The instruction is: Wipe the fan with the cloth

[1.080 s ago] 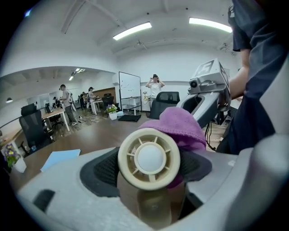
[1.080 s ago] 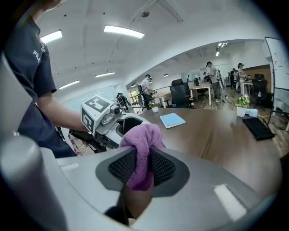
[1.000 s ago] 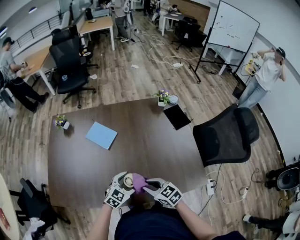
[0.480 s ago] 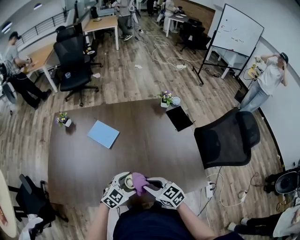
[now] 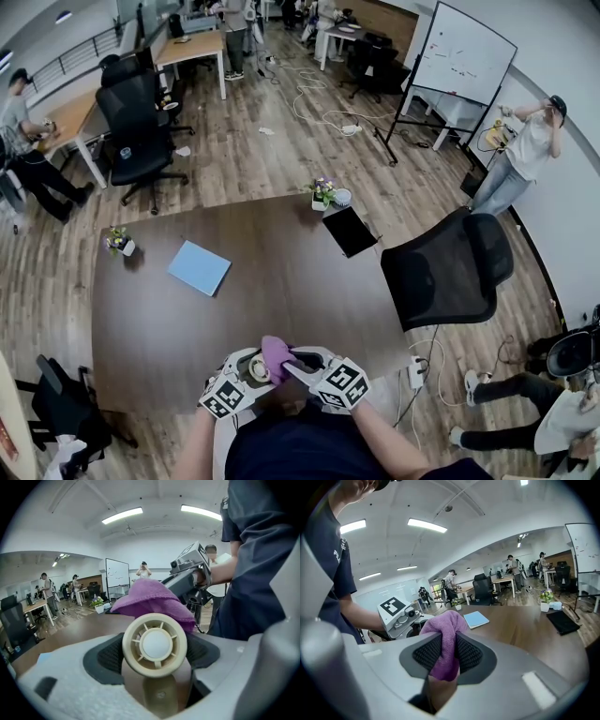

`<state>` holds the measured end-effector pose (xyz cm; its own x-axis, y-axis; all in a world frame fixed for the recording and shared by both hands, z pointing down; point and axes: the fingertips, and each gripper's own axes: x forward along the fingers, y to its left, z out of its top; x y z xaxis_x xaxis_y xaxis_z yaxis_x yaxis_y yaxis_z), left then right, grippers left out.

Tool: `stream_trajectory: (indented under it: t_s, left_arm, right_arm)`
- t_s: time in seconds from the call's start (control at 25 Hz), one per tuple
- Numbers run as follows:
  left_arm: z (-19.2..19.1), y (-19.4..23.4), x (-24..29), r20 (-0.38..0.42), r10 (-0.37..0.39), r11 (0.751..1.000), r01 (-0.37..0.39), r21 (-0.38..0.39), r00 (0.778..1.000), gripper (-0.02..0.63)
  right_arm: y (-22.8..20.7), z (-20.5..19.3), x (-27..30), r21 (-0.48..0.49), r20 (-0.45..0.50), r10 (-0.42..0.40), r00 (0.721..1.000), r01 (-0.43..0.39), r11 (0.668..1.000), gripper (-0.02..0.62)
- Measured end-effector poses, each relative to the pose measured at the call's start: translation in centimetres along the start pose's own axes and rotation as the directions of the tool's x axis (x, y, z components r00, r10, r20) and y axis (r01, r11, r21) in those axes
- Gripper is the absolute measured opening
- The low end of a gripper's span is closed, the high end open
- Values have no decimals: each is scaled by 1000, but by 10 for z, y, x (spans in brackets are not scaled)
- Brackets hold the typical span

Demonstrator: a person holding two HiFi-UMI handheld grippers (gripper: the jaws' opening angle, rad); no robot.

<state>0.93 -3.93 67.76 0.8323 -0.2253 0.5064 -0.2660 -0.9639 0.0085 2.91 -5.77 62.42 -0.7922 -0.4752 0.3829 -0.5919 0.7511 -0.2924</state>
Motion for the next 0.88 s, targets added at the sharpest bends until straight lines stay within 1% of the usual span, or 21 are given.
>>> stream_trajectory:
  t_s: [0.36, 0.56, 0.68, 0.88]
  left_arm:
    - [11, -14, -1, 32, -41, 999, 41, 1, 999, 379]
    - [17, -20, -7, 52, -63, 998, 63, -5, 997, 379]
    - [23, -22, -10, 85, -68, 997, 70, -15, 994, 379]
    - [31, -19, -12, 141, -57, 996, 66, -62, 988, 379]
  right_arm:
    - [-10, 9, 0, 2, 16, -34, 999, 34, 999, 98]
    - [-10, 12, 4, -4, 15, -32, 999, 32, 999, 97]
    - [-13, 13, 5, 2, 21, -38, 999, 38, 999, 97]
    - [-17, 14, 7, 12, 29, -50, 998, 50, 999, 97]
